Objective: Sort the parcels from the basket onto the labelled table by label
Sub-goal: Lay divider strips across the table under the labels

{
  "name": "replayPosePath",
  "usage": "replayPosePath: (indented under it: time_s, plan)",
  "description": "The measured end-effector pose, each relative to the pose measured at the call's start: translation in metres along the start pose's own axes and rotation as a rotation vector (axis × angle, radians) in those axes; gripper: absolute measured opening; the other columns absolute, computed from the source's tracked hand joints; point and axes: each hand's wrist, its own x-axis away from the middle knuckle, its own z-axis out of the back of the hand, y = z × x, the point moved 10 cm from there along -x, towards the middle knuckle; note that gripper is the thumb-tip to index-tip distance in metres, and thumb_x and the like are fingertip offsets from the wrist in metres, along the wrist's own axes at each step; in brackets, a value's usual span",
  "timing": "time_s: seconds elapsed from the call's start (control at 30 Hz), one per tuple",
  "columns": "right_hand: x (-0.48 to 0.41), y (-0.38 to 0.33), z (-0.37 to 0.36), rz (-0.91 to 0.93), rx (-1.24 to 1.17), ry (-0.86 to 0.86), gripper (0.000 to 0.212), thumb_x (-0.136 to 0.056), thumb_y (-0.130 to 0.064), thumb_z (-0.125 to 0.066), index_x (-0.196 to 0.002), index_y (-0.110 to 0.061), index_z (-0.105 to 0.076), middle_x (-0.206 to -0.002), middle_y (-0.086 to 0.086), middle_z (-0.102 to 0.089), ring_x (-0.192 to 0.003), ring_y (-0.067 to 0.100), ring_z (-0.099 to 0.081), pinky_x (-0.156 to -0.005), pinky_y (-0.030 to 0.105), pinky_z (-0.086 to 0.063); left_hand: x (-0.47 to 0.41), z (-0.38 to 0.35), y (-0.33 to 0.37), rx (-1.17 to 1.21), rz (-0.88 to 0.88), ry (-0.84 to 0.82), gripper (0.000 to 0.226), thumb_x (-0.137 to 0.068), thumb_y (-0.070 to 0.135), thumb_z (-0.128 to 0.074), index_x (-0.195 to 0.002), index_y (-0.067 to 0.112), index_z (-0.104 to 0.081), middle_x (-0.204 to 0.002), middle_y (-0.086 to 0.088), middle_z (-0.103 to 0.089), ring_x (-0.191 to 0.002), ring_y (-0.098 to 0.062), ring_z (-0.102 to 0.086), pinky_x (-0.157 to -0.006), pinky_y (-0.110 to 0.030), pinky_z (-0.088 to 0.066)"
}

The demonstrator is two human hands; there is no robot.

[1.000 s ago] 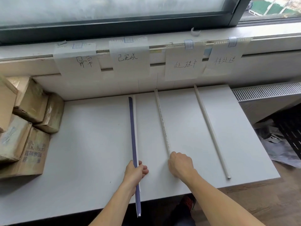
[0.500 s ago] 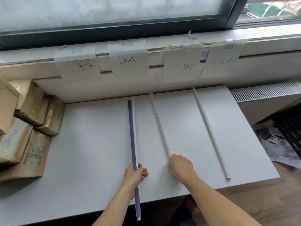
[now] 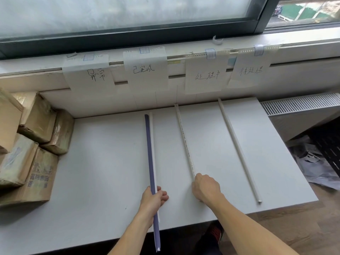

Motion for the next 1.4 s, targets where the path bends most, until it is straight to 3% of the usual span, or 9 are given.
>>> replayPosePath:
  time_s: [0.33, 0.57, 0.8, 0.93, 1.0, 1.13, 1.23, 1.3, 1.4]
  plan:
    - [0.014, 0.011, 0.003, -0.038, -0.148, 0.060, 0.031, -0.103, -0.041, -0.040, -0.109, -0.012, -0.049, -0.101, 0.002, -0.064, -0.088, 0.027, -0.060, -0.076, 0.036, -0.048, 0.001, 0.000, -0.003, 0.024, 0.012, -0.020, 0.016, -0.102, 0.010, -0.056, -0.117, 0.009, -0.059, -0.106, -0.012, -0.074, -0.099, -0.022, -0.075, -0.100, -0.039, -0.057]
    - [0.057, -0.005, 0.014, 0.046, -0.298, 0.239, 0.023, -0.105, -0.039, -0.041, -0.099, -0.018, -0.049, -0.085, -0.004, -0.063, -0.076, 0.019, -0.057, -0.069, 0.036, -0.045, 0.004, 0.003, -0.006, 0.091, 0.026, -0.068, 0.016, -0.104, 0.018, -0.058, -0.117, 0.008, -0.062, -0.106, -0.011, -0.075, -0.099, -0.022, -0.075, -0.098, -0.037, -0.058]
    - [0.091, -0.102, -0.059, 0.311, -0.589, -0.225, 0.020, -0.099, -0.038, -0.050, -0.096, -0.024, -0.064, -0.091, -0.008, -0.067, -0.078, 0.010, -0.061, -0.080, 0.033, -0.054, 0.019, 0.003, -0.007, 0.307, 0.104, -0.195, 0.021, -0.103, 0.015, -0.061, -0.123, 0.008, -0.062, -0.113, -0.017, -0.075, -0.105, -0.030, -0.074, -0.087, -0.045, -0.062]
    - [0.096, -0.119, -0.066, 0.279, -0.760, -0.185, 0.023, -0.101, -0.024, -0.049, -0.084, -0.015, -0.061, -0.080, 0.001, -0.065, -0.065, 0.013, -0.063, -0.071, 0.039, -0.057, 0.026, 0.015, -0.008, 0.380, 0.132, -0.190, 0.021, -0.106, 0.018, -0.058, -0.125, 0.009, -0.061, -0.114, -0.019, -0.075, -0.106, -0.031, -0.074, -0.089, -0.048, -0.061]
    - [0.097, -0.123, -0.068, 0.260, -0.822, -0.188, 0.023, -0.102, -0.019, -0.049, -0.082, -0.015, -0.060, -0.079, 0.002, -0.064, -0.061, 0.013, -0.062, -0.060, 0.030, -0.052, 0.027, 0.019, -0.005, 0.399, 0.125, -0.189, 0.020, -0.106, 0.019, -0.059, -0.122, 0.008, -0.061, -0.114, -0.020, -0.075, -0.102, -0.031, -0.075, -0.080, -0.043, -0.063]
    - [0.089, -0.122, -0.078, 0.240, -0.827, -0.167, 0.017, -0.101, -0.025, -0.049, -0.089, -0.020, -0.059, -0.083, -0.005, -0.067, -0.071, 0.011, -0.063, -0.075, 0.036, -0.057, 0.024, 0.031, -0.006, 0.222, 0.062, -0.101, 0.018, -0.107, 0.025, -0.056, -0.116, 0.011, -0.063, -0.111, -0.012, -0.076, -0.092, -0.026, -0.075, -0.066, -0.033, -0.060]
    - [0.082, -0.121, -0.082, 0.247, -0.728, -0.135, 0.016, -0.105, -0.028, -0.047, -0.090, -0.025, -0.052, -0.088, -0.010, -0.064, -0.081, 0.005, -0.060, -0.070, 0.019, -0.046, 0.021, 0.043, -0.014, 0.195, 0.040, -0.028, 0.020, -0.105, 0.021, -0.054, -0.116, 0.009, -0.065, -0.106, -0.017, -0.076, -0.089, -0.029, -0.074, -0.075, -0.038, -0.061]
    - [0.079, -0.120, -0.083, 0.263, -0.665, -0.106, 0.016, -0.106, -0.031, -0.047, -0.093, -0.022, -0.050, -0.086, -0.009, -0.061, -0.076, 0.005, -0.056, -0.065, 0.020, -0.042, 0.019, 0.052, -0.021, 0.230, 0.047, 0.008, 0.020, -0.105, 0.020, -0.054, -0.118, 0.007, -0.063, -0.104, -0.020, -0.075, -0.098, -0.036, -0.075, -0.085, -0.044, -0.062]
    - [0.076, -0.123, -0.088, 0.263, -0.633, -0.121, 0.017, -0.106, -0.034, -0.047, -0.096, -0.020, -0.051, -0.088, -0.006, -0.061, -0.076, 0.008, -0.055, -0.067, 0.023, -0.042, 0.022, 0.070, -0.020, 0.258, 0.041, 0.079, 0.012, -0.108, 0.018, -0.052, -0.115, 0.010, -0.059, -0.107, -0.018, -0.075, -0.099, -0.030, -0.076, -0.075, -0.033, -0.063]
